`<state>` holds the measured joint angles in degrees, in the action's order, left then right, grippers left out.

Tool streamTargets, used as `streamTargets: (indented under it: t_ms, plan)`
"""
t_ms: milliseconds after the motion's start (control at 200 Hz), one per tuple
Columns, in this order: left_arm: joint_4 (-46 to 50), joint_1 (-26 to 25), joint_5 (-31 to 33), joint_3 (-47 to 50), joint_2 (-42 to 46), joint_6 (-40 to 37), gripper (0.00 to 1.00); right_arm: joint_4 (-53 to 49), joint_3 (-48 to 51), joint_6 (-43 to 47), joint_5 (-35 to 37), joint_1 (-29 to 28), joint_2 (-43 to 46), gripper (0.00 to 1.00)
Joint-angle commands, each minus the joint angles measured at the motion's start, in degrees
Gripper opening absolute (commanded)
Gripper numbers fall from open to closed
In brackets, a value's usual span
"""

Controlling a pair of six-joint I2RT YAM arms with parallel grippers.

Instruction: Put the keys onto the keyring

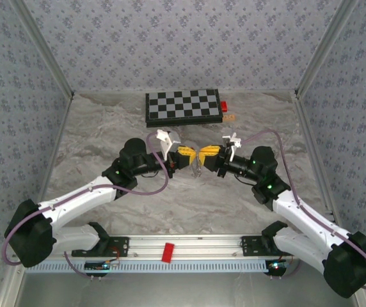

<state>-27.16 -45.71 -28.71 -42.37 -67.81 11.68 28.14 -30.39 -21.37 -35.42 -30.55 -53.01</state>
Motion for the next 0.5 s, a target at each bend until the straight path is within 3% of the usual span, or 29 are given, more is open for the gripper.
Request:
streamTargets:
  t_ms: [0, 370, 495]
  plan:
    - [-1.59, -0.09, -1.71, -2.03, 1.06, 0.48, 0.00, 1.65, -2.03, 0.98, -1.53, -0.39, -0.84, 0.21]
    - [-1.25, -0.44, -1.97, -2.79, 0.07, 0.47, 0.00, 1.33, -3.31, 1.51, -4.85, -0.56, -1.82, 0.17]
    - [-0.89, -0.43, -2.22, -3.22, -0.30, 0.56, 0.00, -0.41, -4.20, 2.59, -6.30, -0.57, -1.74, 0.05]
